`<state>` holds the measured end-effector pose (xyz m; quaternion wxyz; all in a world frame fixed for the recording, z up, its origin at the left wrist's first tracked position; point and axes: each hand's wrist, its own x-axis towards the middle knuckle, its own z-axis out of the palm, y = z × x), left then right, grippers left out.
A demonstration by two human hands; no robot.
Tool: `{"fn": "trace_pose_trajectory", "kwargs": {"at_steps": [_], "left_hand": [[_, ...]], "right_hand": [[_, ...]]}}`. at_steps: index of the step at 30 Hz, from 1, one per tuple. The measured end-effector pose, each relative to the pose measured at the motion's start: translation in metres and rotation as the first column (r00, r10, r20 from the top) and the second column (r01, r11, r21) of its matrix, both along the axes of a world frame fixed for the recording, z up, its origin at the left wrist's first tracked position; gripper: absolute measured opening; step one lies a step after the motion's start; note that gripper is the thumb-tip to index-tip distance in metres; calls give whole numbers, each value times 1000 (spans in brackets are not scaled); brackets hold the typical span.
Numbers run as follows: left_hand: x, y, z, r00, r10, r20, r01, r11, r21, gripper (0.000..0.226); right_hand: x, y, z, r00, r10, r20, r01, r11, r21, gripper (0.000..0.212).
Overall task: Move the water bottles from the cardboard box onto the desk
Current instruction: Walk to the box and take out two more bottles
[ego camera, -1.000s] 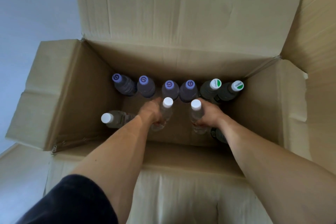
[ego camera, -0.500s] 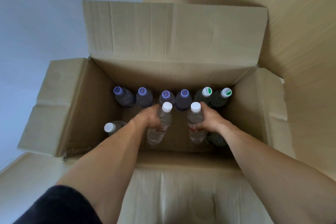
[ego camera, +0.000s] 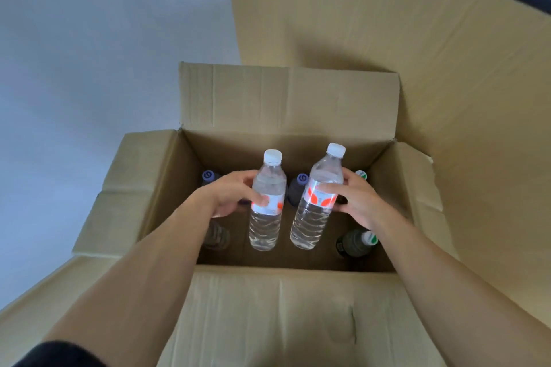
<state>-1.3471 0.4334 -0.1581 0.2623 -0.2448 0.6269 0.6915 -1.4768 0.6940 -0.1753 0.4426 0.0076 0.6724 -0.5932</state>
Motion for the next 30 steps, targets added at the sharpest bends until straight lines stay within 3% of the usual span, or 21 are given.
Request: {"fn": "trace_pose_trajectory", "kwargs": {"at_steps": [6,9,14,16,20,30], "left_hand": [[12,2,30,972,201,-118,-187,974,126,52],[16,3,38,942,313,-118,-280,931,233,52],[21,5,51,875,482,44,-425,721,548,57],[22,4,55,896,444,32,-388,744,544,70],[26,2,58,937,341,-82,-291,885,363,102],[36,9,69,906,400,-138,-347,889,299,73]], "right_hand": [[17,-17,47,993,-113,42,118,984,-137,38],[25,-25,65,985,-160,68,169,970,-173,44],[37,-35,85,981,-131,141,159,963,-217,53],[40,-39,93,975,-119,187,162,959,-231,56],[46,-51,104,970,-145,194,184,962,-203,55],[54,-61,113,979,-165,124,180,976,-125,56]]}}
